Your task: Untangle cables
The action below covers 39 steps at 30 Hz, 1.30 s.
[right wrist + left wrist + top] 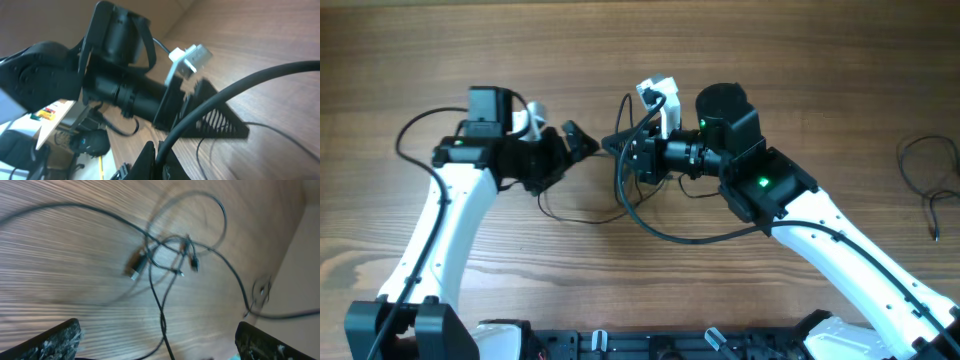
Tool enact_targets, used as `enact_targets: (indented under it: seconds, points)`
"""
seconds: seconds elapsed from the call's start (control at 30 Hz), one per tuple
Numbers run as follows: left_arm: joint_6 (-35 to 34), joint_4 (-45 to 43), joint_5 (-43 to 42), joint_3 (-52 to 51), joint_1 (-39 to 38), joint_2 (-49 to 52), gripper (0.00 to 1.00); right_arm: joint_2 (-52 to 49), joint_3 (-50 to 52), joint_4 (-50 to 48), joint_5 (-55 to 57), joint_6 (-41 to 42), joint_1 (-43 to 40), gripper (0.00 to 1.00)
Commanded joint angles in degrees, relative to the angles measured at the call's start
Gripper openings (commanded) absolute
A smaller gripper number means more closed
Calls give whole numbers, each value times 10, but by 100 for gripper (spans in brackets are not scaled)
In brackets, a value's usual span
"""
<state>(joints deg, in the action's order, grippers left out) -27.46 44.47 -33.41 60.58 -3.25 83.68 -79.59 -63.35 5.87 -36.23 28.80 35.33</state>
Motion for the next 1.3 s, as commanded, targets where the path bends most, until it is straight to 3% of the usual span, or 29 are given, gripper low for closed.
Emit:
enact_targets:
  seconds: [0.0,0.03,0.13,0.37,0.53,0.77,1.0,1.27]
  points:
    - [12,-6,24,-4,-51,10,100,10,-12,-13,-12,-18,-15,4]
    - [9,-6,36,-4,-59,14,100,11,-12,-14,-12,-18,-18,4]
    - [-103,-15,107,-4,-98,52,100,26,-13,-16,-22,-17,-38,5]
    - [-302,-121,108,-4,-119,110,100,53,-13,-15,-39,-16,-50,4]
    - [-400,-206,108,-4,-138,155,99,57,-12,-4,-59,-17,-50,4]
    - [-423,-284,110,-4,-182,212,87,57,-12,25,-59,-30,-50,4]
    - [-424,-285,151,-4,-207,250,70,71,-13,28,-58,-68,-62,4]
    - [-418,-224,193,-4,-206,253,71,78,-114,116,-47,-97,-216,4]
